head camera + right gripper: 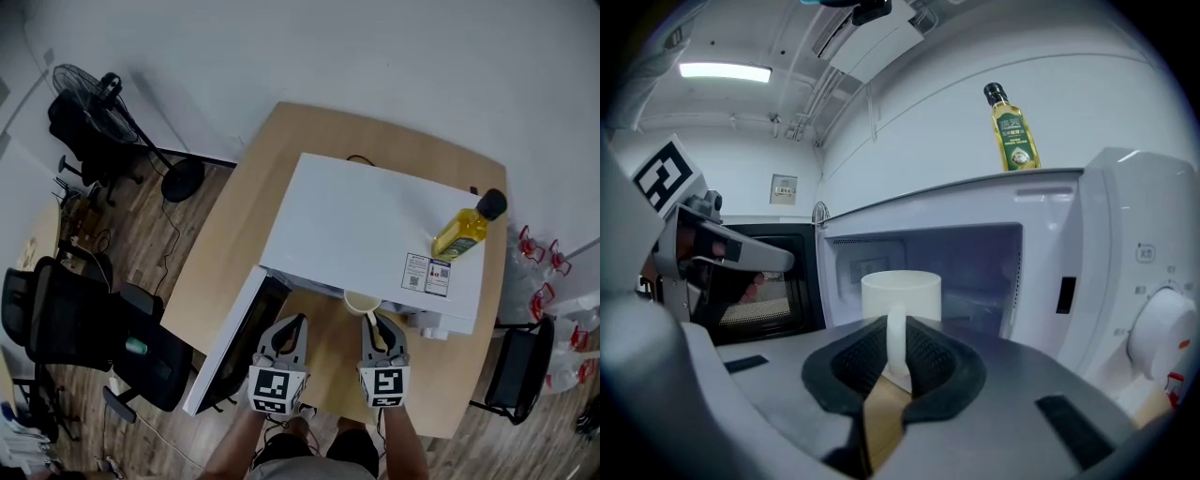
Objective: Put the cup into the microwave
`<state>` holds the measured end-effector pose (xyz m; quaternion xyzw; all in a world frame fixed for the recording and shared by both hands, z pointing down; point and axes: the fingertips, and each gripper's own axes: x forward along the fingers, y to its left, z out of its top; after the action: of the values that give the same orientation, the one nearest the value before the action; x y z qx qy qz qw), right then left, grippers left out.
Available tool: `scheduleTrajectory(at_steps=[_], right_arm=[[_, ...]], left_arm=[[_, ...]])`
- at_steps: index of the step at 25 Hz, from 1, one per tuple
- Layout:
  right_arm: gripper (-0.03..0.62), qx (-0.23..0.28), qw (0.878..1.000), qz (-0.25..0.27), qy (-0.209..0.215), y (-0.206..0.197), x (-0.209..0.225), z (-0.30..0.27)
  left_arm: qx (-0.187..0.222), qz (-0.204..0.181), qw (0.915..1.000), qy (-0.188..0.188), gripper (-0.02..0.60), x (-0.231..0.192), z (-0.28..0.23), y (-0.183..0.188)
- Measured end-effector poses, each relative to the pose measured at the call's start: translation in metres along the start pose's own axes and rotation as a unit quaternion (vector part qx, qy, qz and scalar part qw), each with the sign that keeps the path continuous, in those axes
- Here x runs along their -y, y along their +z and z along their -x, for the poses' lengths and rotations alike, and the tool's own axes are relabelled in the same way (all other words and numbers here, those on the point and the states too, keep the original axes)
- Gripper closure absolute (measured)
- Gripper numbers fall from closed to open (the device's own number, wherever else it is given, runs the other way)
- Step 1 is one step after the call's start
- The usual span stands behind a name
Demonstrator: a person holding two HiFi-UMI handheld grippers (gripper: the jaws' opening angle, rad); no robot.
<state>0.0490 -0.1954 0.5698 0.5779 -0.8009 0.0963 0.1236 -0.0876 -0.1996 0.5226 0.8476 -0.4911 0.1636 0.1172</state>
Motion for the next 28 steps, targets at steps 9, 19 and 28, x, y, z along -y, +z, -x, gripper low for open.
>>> scheduleTrajectory(at_steps=[9,19,28], right_arm=[[0.548,-0.005,1.0,-0.001,0.004,-0.004,0.003,-0.023],[0.546,-0.003,1.0,-0.007,0.007,-0.01,0.005,-0.043],[0.545,0.004,1.0,-0.009,0.001,-0.006,0.012,-0.06]], left_arm=[[-0.009,0.008,0.9999,0.003,0.558,-0.005,-0.014,-0.006],[-0.015,0.014,0.9998,0.006,0.558,-0.01,-0.027,-0.012],[-0.018,0.017,0.9997,0.009,0.558,-0.011,-0.036,-0.009]])
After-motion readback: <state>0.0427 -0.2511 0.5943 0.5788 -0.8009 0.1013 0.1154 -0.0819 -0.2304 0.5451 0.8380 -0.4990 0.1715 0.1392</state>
